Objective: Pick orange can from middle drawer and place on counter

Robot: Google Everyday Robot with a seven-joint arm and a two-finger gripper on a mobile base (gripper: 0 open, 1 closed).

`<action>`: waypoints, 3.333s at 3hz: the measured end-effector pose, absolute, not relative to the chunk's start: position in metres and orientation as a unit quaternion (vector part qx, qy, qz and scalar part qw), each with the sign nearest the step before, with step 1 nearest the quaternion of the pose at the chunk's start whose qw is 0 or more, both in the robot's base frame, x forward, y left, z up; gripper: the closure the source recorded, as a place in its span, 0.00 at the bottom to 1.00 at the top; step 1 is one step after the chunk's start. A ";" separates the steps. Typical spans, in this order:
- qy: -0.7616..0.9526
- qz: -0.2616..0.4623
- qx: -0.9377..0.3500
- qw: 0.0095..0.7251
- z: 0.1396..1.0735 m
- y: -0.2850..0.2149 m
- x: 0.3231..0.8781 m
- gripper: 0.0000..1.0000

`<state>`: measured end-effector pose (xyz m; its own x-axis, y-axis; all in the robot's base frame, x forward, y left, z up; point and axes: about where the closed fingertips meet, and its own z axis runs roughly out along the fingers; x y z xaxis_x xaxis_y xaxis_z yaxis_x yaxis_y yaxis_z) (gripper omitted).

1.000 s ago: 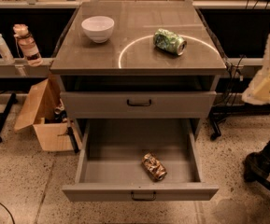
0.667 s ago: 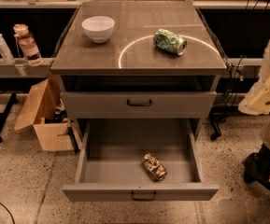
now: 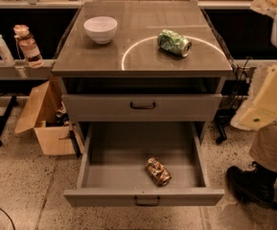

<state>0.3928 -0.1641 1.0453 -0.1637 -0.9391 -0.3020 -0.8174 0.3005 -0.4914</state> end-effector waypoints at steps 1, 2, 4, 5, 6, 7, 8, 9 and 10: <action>0.767 -0.108 -0.568 0.278 1.036 -0.159 0.395 0.00; 0.779 -0.101 -0.565 0.254 1.000 -0.160 0.413 0.00; 0.770 -0.119 -0.570 0.259 1.016 -0.169 0.401 0.00; 0.767 -0.146 -0.567 0.261 1.016 -0.182 0.394 0.00; 0.774 -0.162 -0.557 0.255 0.995 -0.194 0.403 0.00; 0.787 -0.170 -0.541 0.243 0.968 -0.204 0.426 0.00; 0.792 -0.160 -0.541 0.233 0.942 -0.206 0.451 0.00; 0.788 -0.127 -0.566 0.205 0.901 -0.203 0.474 0.00; 0.787 -0.113 -0.578 0.186 0.881 -0.202 0.481 0.00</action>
Offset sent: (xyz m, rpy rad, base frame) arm 0.0629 -0.0076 -0.1314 -0.0187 0.2000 -0.0976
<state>0.4812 -0.2021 0.8810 -0.2629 -0.9511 -0.1621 -0.8668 0.3066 -0.3933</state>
